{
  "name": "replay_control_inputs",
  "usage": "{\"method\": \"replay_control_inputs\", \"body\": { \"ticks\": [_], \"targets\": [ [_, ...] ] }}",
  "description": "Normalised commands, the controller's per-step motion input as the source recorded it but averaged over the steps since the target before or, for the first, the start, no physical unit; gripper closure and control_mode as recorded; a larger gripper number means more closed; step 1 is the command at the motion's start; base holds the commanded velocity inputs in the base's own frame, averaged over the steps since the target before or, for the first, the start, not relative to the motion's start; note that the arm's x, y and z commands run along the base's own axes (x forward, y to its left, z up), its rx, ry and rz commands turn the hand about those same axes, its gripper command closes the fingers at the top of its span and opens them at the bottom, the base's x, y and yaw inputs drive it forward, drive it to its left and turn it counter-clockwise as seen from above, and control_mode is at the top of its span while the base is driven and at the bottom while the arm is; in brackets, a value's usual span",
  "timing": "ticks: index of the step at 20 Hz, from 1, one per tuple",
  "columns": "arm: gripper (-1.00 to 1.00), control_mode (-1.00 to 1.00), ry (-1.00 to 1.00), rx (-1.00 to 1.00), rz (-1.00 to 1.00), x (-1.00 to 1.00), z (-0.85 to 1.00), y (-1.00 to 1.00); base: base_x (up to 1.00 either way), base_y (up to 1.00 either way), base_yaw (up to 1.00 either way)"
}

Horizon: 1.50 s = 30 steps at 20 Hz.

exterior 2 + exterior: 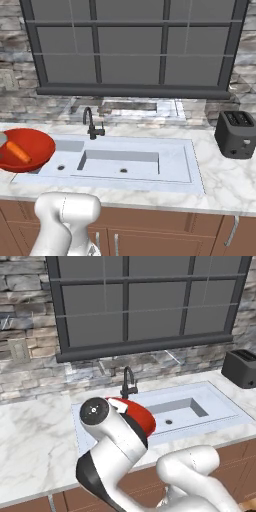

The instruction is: Pick the carrot from the cabinet and place it in the bowl. Then pick the bowl and place it in the sink. Then turn on the sink facuet.

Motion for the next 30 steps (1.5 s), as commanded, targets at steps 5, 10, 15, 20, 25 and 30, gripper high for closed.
{"method": "replay_control_inputs", "body": {
  "ticks": [5, 10, 15, 20, 25, 30],
  "targets": [
    [1.00, -1.00, 0.00, 0.00, 0.00, 0.73, -0.42, 0.22, 0.00, 0.00, 0.00],
    [1.00, -1.00, 0.00, 0.00, 0.03, 0.75, -0.26, 0.01, 0.00, 0.00, 0.00],
    [1.00, -1.00, 0.00, 0.00, 0.07, 0.63, -0.22, -0.03, 0.00, 0.00, 0.00],
    [1.00, -1.00, 0.03, -0.06, 0.09, 0.57, -0.35, 0.00, 0.00, 0.00, 0.00],
    [1.00, -1.00, 0.05, -0.03, 0.13, 0.48, -0.33, -0.03, 0.00, 0.00, 0.00],
    [1.00, -1.00, 0.05, -0.01, 0.16, 0.24, -0.25, -0.11, 0.00, 0.00, 0.00]
  ]
}}
